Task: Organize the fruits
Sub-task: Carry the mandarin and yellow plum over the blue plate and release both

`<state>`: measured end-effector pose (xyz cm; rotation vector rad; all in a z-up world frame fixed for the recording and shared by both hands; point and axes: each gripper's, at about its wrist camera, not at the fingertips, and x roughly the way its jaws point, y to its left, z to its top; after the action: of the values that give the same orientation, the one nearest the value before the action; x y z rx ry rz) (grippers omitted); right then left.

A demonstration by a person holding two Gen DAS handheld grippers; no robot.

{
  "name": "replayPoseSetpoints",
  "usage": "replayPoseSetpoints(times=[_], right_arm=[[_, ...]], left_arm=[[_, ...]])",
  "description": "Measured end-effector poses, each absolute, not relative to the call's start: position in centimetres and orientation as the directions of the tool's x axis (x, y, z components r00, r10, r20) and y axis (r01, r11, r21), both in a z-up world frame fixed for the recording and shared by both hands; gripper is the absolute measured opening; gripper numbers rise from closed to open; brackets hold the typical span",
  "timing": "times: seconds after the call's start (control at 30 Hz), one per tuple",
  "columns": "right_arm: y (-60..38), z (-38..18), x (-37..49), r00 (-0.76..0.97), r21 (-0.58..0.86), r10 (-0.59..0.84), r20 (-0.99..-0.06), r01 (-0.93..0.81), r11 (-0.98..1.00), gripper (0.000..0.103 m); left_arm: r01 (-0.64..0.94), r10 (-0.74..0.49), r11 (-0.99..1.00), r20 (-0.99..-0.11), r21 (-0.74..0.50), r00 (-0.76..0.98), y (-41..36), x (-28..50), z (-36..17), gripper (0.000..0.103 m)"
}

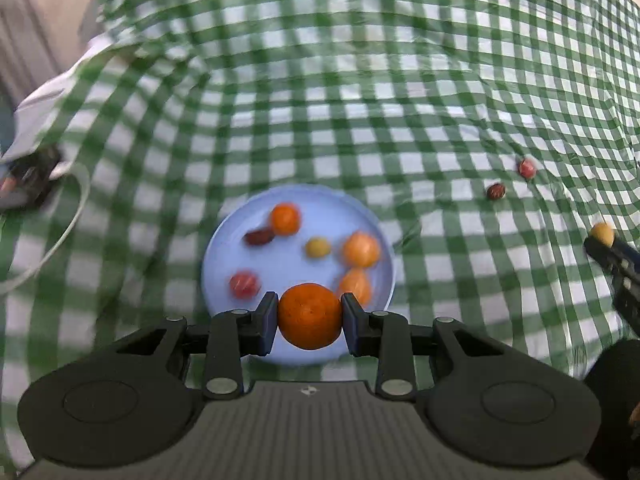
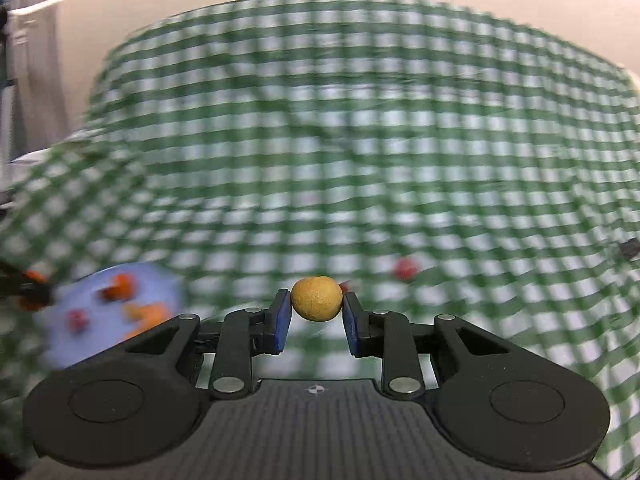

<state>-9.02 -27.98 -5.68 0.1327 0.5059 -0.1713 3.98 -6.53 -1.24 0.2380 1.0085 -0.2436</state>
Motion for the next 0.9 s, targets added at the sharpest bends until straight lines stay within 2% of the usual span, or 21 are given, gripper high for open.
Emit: replayPoseSetpoints(times=[0.13, 0.33, 0.9], right_arm=[[-24.2, -4.6, -11.3, 0.853, 0.138, -0.024, -0.522, 0.112, 0.984, 0.029], [-18.5, -3.0, -13.0, 0.853, 0.087, 0.061, -0.518, -0.018, 0.996, 0.029], [-14.6, -2.2, -14.0, 0.846, 0.002, 0.091, -0.525, -0.106, 0.994, 0.029]], left_arm=[[0.286, -0.1, 0.957, -0.855, 0.058, 0.509, -3.5, 1.3, -0.7, 0.037], [0.242, -0.12, 0.97, -0.843, 0.012, 0.524, -0.1, -1.6, 0.1, 0.037], [0.182, -0.153, 0.982, -0.81, -0.058, 0.566, 3.0, -3.7, 1.0, 0.037]])
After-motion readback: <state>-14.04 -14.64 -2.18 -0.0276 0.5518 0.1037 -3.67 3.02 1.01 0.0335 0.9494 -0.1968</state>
